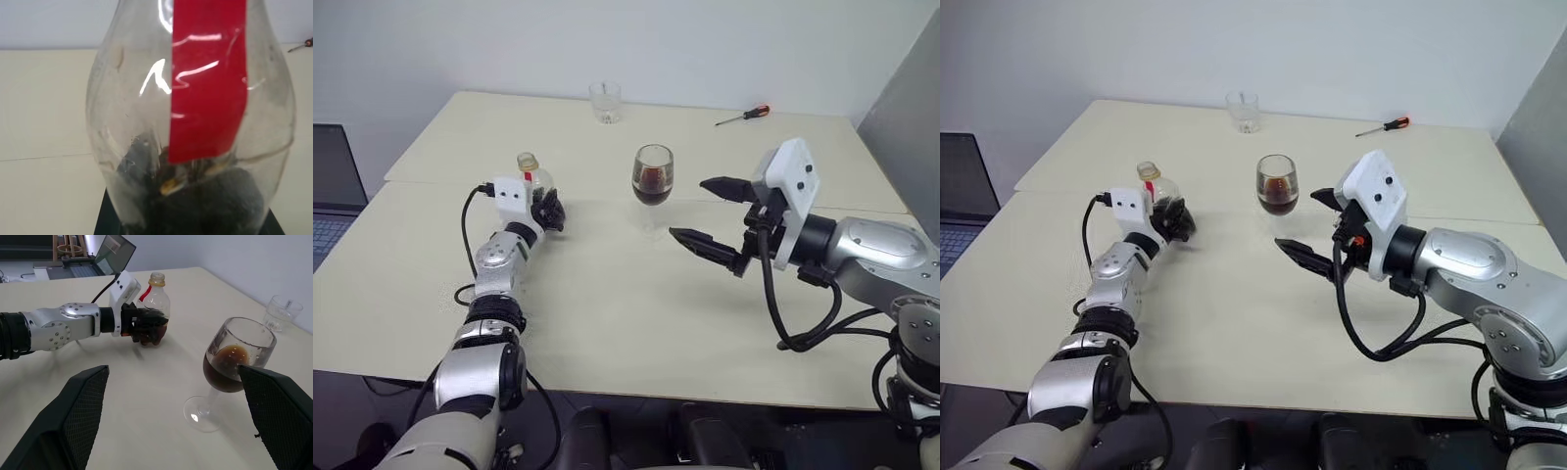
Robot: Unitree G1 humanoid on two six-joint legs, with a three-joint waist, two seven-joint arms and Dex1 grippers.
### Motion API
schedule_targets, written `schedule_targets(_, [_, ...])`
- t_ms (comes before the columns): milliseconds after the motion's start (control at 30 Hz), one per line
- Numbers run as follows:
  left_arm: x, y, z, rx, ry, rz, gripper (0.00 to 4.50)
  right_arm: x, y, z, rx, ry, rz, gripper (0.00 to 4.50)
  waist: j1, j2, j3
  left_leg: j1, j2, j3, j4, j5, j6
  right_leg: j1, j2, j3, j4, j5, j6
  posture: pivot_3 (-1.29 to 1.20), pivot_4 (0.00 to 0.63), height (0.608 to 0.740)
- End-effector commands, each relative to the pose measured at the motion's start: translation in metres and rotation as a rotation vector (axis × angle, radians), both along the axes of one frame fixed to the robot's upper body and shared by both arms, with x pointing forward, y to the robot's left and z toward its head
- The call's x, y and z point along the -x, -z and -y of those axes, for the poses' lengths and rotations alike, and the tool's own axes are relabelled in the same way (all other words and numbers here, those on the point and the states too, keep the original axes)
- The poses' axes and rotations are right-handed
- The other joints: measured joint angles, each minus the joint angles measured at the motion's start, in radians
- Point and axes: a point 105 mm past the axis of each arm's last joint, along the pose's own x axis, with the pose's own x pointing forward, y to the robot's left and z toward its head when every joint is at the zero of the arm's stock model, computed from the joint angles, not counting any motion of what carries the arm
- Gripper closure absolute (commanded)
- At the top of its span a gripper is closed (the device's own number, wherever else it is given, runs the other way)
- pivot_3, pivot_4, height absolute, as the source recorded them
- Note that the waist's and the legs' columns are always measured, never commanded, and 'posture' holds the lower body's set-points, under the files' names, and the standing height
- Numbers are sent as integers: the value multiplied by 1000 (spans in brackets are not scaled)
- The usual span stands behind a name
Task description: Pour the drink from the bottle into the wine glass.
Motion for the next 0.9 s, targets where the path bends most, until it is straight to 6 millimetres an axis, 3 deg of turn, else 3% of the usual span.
schedule_targets(33, [3,-12,-10,12,-33,38,2351,4,-7,-2,11,-37,27,0,0,0,0,0,0,0,0,0,0,0,0,0,0,0,0,0,150,740])
schedule_targets(267, [15,1,-19,15,-49,1,72,3,-4,-3,24,-69,26,0,-1,0,0,0,0,0,0,0,0,0,0,0,0,0,0,0,150,740])
schedule_targets(533, [42,-12,-17,12,96,-23,15,-3,-9,0,51,-99,28,0,-3,0,0,1,1,0,0,0,0,0,0,0,0,0,0,0,150,740])
schedule_targets(700, [64,-19,-24,-17,94,-41,15,-7,-11,4,77,-109,26,0,-1,0,0,1,2,-1,0,0,0,0,0,0,0,0,-1,0,150,740])
schedule_targets(800, [98,-29,-34,-74,117,-71,15,-16,-11,14,105,-88,27,0,-8,0,0,1,2,-2,0,0,0,0,0,1,0,0,-1,0,150,740])
schedule_targets(900, [111,-38,-32,-88,153,-87,15,-20,-10,21,120,-78,28,0,-5,0,0,1,3,-5,-2,0,0,0,-2,0,-1,-1,-1,0,150,740])
